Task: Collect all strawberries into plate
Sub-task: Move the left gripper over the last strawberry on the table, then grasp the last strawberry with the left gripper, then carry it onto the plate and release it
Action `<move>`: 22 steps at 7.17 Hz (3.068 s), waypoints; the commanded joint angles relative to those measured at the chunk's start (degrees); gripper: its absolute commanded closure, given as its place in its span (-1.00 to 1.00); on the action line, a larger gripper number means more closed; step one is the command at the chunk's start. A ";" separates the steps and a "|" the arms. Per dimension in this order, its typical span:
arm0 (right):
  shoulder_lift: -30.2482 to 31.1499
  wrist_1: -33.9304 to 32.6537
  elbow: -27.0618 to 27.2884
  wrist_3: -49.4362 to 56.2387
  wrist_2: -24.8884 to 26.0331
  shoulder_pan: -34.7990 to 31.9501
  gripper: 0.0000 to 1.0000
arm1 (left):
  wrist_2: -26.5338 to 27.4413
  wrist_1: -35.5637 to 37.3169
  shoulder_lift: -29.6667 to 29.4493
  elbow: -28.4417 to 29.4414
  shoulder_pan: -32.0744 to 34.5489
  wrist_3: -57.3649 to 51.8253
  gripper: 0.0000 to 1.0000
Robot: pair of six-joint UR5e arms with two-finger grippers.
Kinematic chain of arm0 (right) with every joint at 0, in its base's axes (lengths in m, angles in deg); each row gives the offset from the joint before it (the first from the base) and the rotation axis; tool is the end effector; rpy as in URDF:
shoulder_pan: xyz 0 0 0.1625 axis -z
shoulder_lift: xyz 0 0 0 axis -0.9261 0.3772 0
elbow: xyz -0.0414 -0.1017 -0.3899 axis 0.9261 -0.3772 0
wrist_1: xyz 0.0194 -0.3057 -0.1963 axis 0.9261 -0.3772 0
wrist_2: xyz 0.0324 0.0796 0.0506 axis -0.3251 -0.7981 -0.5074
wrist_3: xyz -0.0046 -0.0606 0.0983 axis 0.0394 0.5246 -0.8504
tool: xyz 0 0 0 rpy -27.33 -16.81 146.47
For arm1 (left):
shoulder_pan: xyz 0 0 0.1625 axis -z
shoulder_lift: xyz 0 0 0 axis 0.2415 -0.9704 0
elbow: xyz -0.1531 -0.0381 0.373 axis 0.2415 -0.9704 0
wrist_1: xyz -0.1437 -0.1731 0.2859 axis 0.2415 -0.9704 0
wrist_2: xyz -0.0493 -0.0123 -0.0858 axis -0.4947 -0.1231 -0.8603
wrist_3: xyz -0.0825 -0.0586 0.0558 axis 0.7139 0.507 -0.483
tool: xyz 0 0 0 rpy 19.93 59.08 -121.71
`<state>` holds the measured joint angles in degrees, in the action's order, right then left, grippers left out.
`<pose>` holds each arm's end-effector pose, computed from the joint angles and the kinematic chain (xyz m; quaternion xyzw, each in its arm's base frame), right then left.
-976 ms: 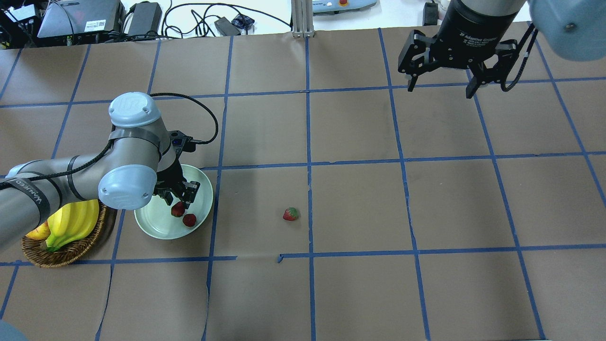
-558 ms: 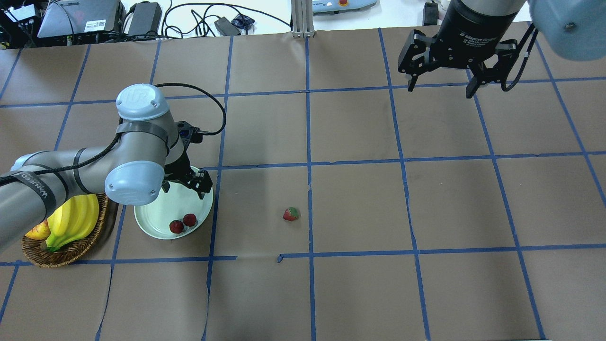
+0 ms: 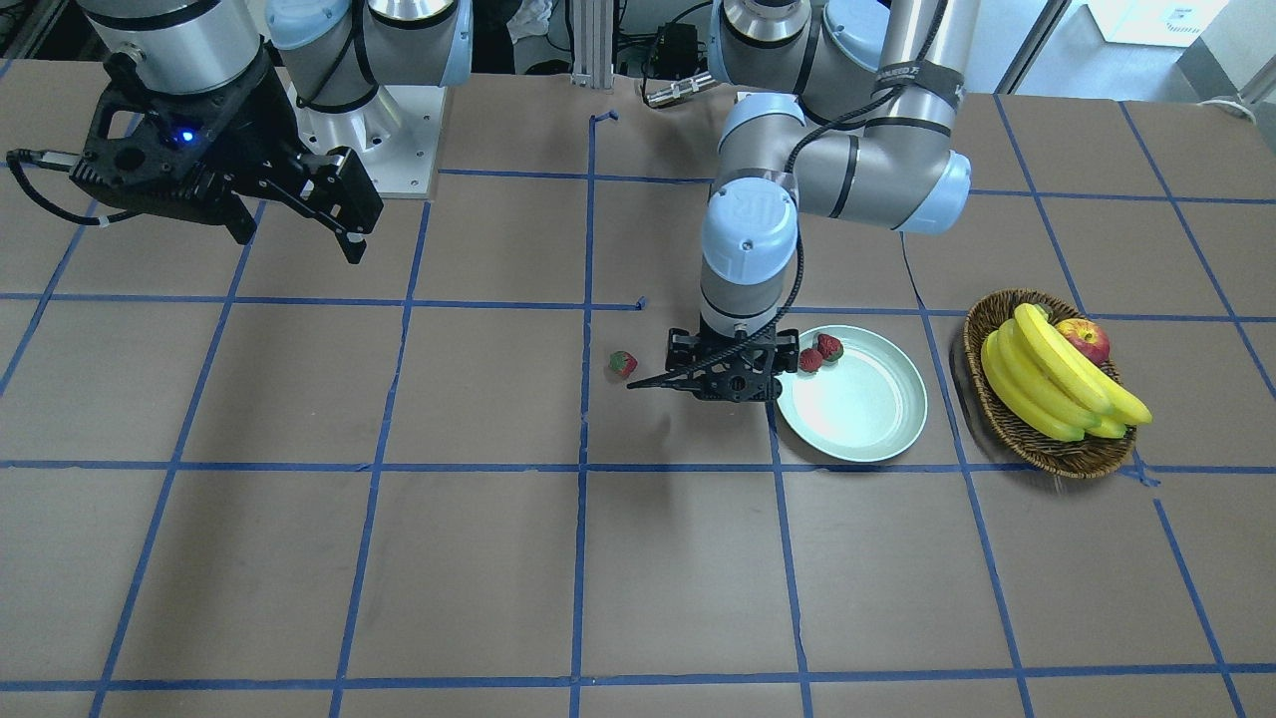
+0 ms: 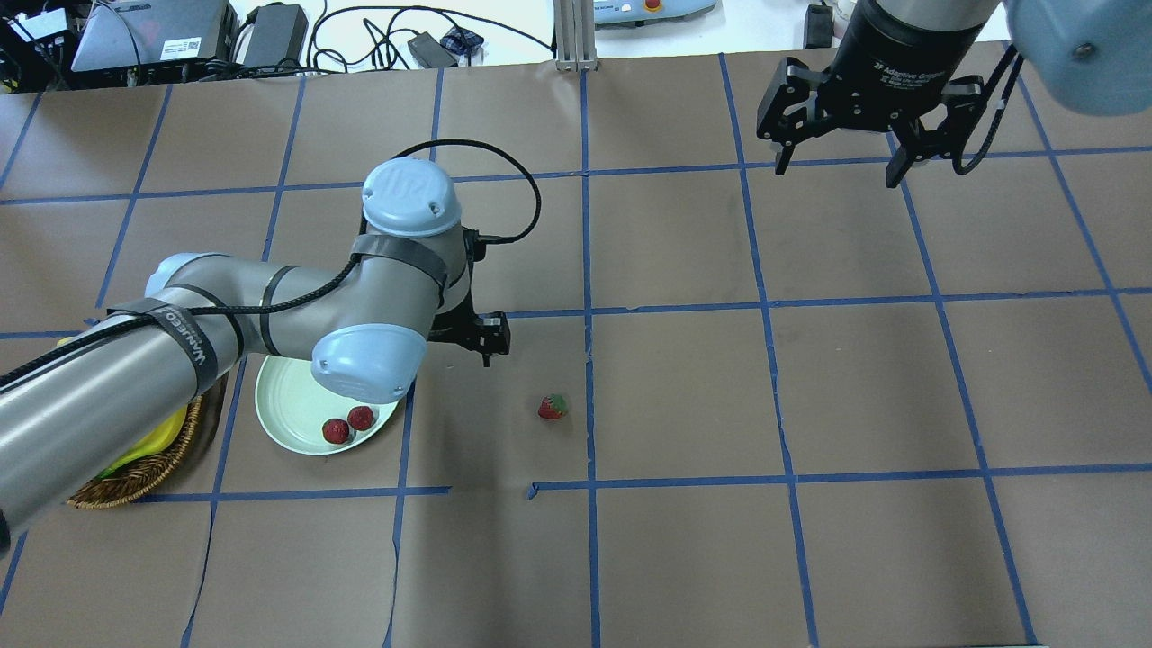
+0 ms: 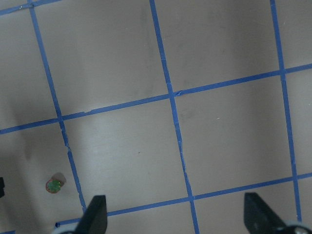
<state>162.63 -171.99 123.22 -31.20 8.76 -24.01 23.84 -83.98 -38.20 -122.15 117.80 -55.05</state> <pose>0.1488 -0.4463 0.4769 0.0987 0.9951 -0.0073 0.0056 -0.2299 -0.4201 0.2216 0.0119 0.9980 0.0318 0.0541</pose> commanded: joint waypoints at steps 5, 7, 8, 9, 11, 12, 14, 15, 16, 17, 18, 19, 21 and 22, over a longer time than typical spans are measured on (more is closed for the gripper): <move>0.05 0.10 -0.02 0.00 0.00 0.00 -1.00 | -6.79 5.51 -5.80 0.02 8.06 16.31 -0.75; 0.05 0.10 -0.02 0.00 0.00 0.00 -1.00 | -6.70 5.68 -6.77 -0.07 8.41 17.28 -0.54; 0.05 0.10 -0.02 0.00 0.00 0.00 -1.00 | -6.61 5.68 -6.95 -0.07 8.50 17.37 -0.25; 0.05 0.10 -0.02 0.00 0.00 0.00 -1.00 | -6.52 5.68 -6.95 -0.07 8.50 17.37 0.05; 0.05 0.10 -0.02 0.00 0.00 0.00 -1.00 | -6.52 5.59 -6.95 0.02 8.50 17.45 0.49; 0.05 0.10 -0.02 0.00 0.00 0.00 -1.00 | -6.52 5.59 -6.87 0.02 8.59 17.37 0.59; 0.05 0.10 -0.02 0.00 0.00 0.00 -1.00 | -5.21 5.16 -4.50 0.80 7.80 13.87 0.57; 0.05 0.10 -0.02 0.00 0.00 0.00 -1.00 | -3.72 4.11 -3.62 0.90 6.23 12.46 0.57; -0.04 0.10 -0.02 0.00 0.00 0.00 -1.00 | -3.45 2.97 -2.48 0.55 3.25 9.31 0.57; 0.05 0.02 -0.02 0.00 0.00 0.00 -1.00 | -2.31 0.78 -1.34 0.37 0.44 4.58 0.57; -0.04 0.02 -0.02 0.00 0.00 0.00 -1.00 | -1.08 -0.37 -0.46 0.11 -3.33 0.71 0.58; 0.05 0.02 -0.02 0.00 0.00 0.00 -1.00 | -0.99 -0.39 0.33 -1.29 -7.46 -4.73 0.58; -0.04 -0.07 -0.02 0.00 0.00 0.00 -1.00 | 0.42 0.14 2.00 -5.94 -14.93 -15.62 0.58; -0.04 -0.16 -0.02 0.00 0.00 0.00 -1.00 | 0.42 0.23 2.79 -7.18 -18.10 -19.51 0.57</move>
<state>162.61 -172.05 123.20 -31.20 8.76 -24.01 23.96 -83.95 -36.46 -127.29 103.99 -68.91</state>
